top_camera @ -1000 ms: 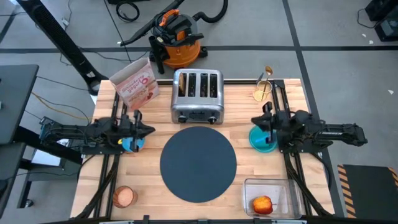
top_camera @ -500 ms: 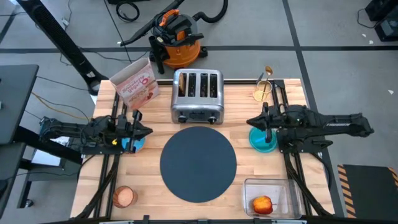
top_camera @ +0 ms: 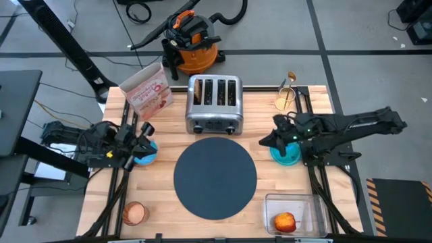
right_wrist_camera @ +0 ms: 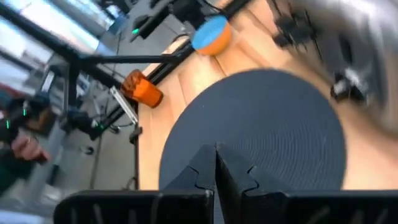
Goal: Arrange a breakfast setting
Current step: Put the blue plate on the bottom left of the blue tablemat
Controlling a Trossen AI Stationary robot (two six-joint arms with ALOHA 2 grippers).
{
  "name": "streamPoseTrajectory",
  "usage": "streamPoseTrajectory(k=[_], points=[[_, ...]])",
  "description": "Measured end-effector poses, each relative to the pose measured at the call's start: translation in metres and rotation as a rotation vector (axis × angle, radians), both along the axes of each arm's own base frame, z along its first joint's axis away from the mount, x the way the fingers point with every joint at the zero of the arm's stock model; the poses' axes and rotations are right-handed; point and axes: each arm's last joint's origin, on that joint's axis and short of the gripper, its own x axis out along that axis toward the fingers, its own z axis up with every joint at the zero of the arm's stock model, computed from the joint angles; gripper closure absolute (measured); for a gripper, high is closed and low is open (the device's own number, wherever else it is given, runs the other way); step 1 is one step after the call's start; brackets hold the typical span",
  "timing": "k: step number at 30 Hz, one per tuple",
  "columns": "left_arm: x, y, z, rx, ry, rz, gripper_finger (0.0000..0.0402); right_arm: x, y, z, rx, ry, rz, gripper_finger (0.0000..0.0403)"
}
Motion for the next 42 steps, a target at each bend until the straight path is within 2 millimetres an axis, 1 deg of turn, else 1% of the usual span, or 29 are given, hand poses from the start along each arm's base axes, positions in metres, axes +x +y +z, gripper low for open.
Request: streamPoseTrajectory(k=[2, 4, 6, 8, 11, 13, 16, 19, 23, 26, 31, 33, 35, 38, 42], points=[[0.001, 0.001, 0.000, -0.011, 0.006, 0.025, 0.0374, 0.005, 0.002, 0.000, 0.061, -0.004, 0.016, 0.0394], [0.003, 0.003, -0.001, -0.044, 0.019, 0.106, 0.0374, 0.008, 0.007, 0.003, 0.100, 0.011, 0.023, 0.0397], [0.006, 0.004, 0.000, -0.054, 0.043, 0.154, 0.0374, 0.010, 0.013, 0.011, 0.088, 0.041, 0.011, 0.0398], [0.011, 0.003, 0.006, -0.051, 0.070, 0.171, 0.0374, 0.013, 0.020, 0.021, 0.053, 0.093, -0.021, 0.0399], [0.022, 0.002, 0.022, -0.016, 0.138, 0.200, 0.0374, 0.018, 0.033, 0.031, 0.005, 0.228, -0.076, 0.0400], [0.031, 0.001, 0.033, 0.031, 0.211, 0.234, 0.0374, 0.024, 0.042, 0.035, -0.015, 0.328, -0.106, 0.0400], [0.043, 0.000, 0.050, 0.048, 0.317, 0.271, 0.0375, 0.031, 0.056, 0.031, -0.039, 0.504, -0.173, 0.0399], [0.051, -0.001, 0.066, 0.000, 0.379, 0.267, 0.0375, 0.039, 0.068, 0.017, -0.041, 0.656, -0.264, 0.0394], [0.061, -0.003, 0.078, -0.058, 0.405, 0.256, 0.0375, 0.048, 0.078, -0.016, -0.025, 0.919, -0.372, 0.0374], [0.066, -0.004, 0.083, -0.063, 0.402, 0.256, 0.0375, 0.057, 0.080, -0.040, -0.083, 1.091, -0.416, 0.0348], [0.072, -0.005, 0.080, -0.077, 0.426, 0.254, 0.0375, 0.079, 0.072, -0.070, -0.121, 1.206, -0.449, 0.0285], [0.074, -0.005, 0.081, -0.083, 0.409, 0.252, 0.0375, 0.086, 0.068, -0.083, -0.132, 1.261, -0.466, 0.0260], [0.074, -0.006, 0.083, -0.100, 0.394, 0.248, 0.0375, 0.090, 0.064, -0.096, -0.147, 1.332, -0.479, 0.0243], [0.073, -0.005, 0.084, -0.122, 0.391, 0.244, 0.0375, 0.096, 0.057, -0.112, -0.141, 1.428, -0.499, 0.0237], [0.072, -0.005, 0.085, -0.134, 0.386, 0.241, 0.0375, 0.104, 0.049, -0.130, -0.126, 1.499, -0.479, 0.0241]])
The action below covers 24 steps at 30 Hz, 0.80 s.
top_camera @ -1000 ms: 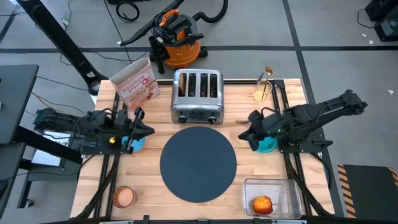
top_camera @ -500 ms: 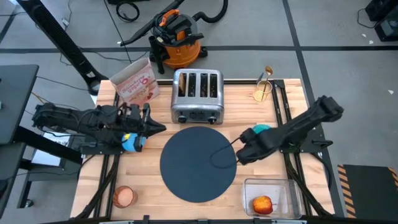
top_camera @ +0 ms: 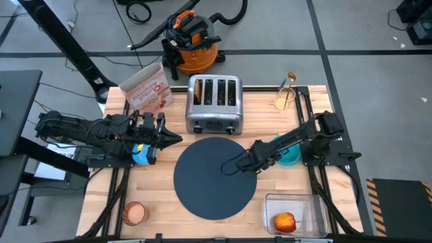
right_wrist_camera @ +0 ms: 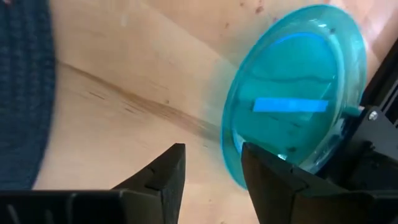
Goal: Arrange a breakfast setting
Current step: Put the blue plate on the bottom left of the blue tablemat
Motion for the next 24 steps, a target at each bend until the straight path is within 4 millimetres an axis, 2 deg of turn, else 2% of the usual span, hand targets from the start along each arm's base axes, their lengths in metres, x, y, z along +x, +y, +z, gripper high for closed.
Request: streamPoseTrajectory(k=[6, 13, 24], points=[[0.000, 0.001, 0.001, 0.012, -0.012, 0.009, 0.0374, 0.004, -0.010, -0.019, 0.035, 0.100, 0.000, 0.0249], [0.000, 0.001, 0.001, 0.022, -0.017, 0.010, 0.0374, 0.005, -0.021, -0.024, 0.063, 0.148, 0.009, 0.0262], [0.000, 0.001, 0.001, 0.018, -0.014, 0.010, 0.0374, 0.006, -0.039, -0.030, 0.172, 0.131, -0.010, 0.0350]])
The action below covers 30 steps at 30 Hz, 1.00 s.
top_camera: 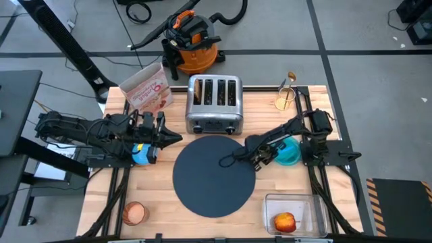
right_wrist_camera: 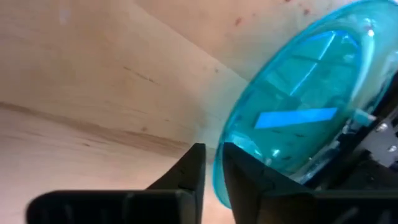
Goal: Arrange a breakfast setting
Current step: Put the blue plate on the bottom left of the blue tablemat
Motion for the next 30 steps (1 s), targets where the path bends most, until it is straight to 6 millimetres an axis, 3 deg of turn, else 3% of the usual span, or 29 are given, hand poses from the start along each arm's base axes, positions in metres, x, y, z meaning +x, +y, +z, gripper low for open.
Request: streamPoseTrajectory(k=[6, 14, 23, 30], points=[[0.000, 0.000, 0.000, -0.002, 0.001, -0.001, 0.0374, 0.000, -0.003, 0.000, -0.004, -0.002, -0.016, 0.0393], [0.000, 0.000, 0.000, -0.002, 0.003, -0.001, 0.0374, 0.007, 0.003, 0.009, -0.004, -0.012, -0.011, 0.0394], [0.000, 0.000, 0.000, -0.025, 0.005, -0.002, 0.0374, 0.038, 0.035, 0.069, -0.032, -0.105, 0.151, 0.0397], [0.000, 0.000, -0.004, -0.078, 0.041, -0.003, 0.0374, 0.059, 0.080, 0.113, 0.086, -0.322, 0.528, 0.0398]])
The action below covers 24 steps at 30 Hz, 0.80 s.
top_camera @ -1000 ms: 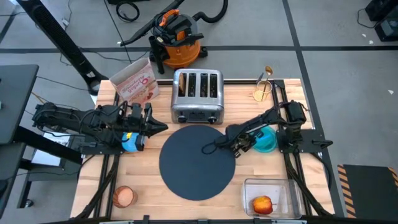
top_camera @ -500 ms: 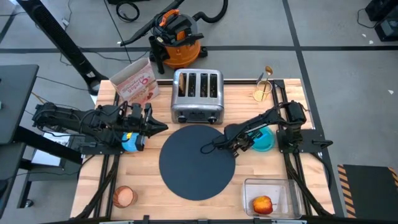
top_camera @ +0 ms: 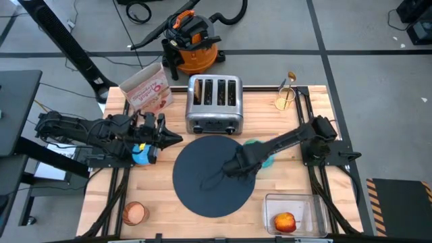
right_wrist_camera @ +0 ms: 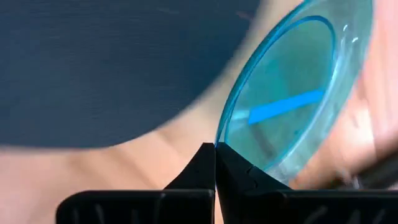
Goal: Arrange a breakfast setting
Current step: Put the blue plate on the bottom left of the blue tablemat
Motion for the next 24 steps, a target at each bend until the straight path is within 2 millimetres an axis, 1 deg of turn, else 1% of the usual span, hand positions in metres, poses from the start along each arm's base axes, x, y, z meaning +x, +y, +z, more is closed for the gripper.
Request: streamPoseTrajectory(k=[3, 6, 9, 11, 15, 18, 24], points=[[0.000, 0.000, 0.000, 0.004, 0.003, 0.000, 0.0374, 0.003, 0.024, 0.006, 0.054, -0.085, 0.281, 0.0398], [0.000, -0.001, 0.000, -0.012, 0.002, -0.012, 0.0374, 0.003, 0.050, 0.006, 0.089, -0.154, 0.638, 0.0398], [-0.001, -0.005, 0.004, -0.057, -0.006, -0.057, 0.0374, 0.003, 0.071, 0.004, 0.054, -0.224, 1.000, 0.0398], [-0.003, -0.009, 0.010, -0.080, -0.024, -0.087, 0.0374, 0.006, 0.080, 0.003, 0.003, -0.276, 1.168, 0.0398], [-0.008, -0.019, 0.025, -0.091, -0.065, -0.152, 0.0374, 0.024, 0.086, -0.001, -0.117, -0.384, 1.415, 0.0398], [-0.013, -0.026, 0.035, -0.110, -0.106, -0.201, 0.0374, 0.042, 0.086, -0.012, -0.189, -0.435, 1.536, 0.0398], [-0.017, -0.039, 0.035, -0.111, -0.098, -0.279, 0.0374, 0.073, 0.081, -0.045, -0.311, -0.437, 1.725, 0.0398]])
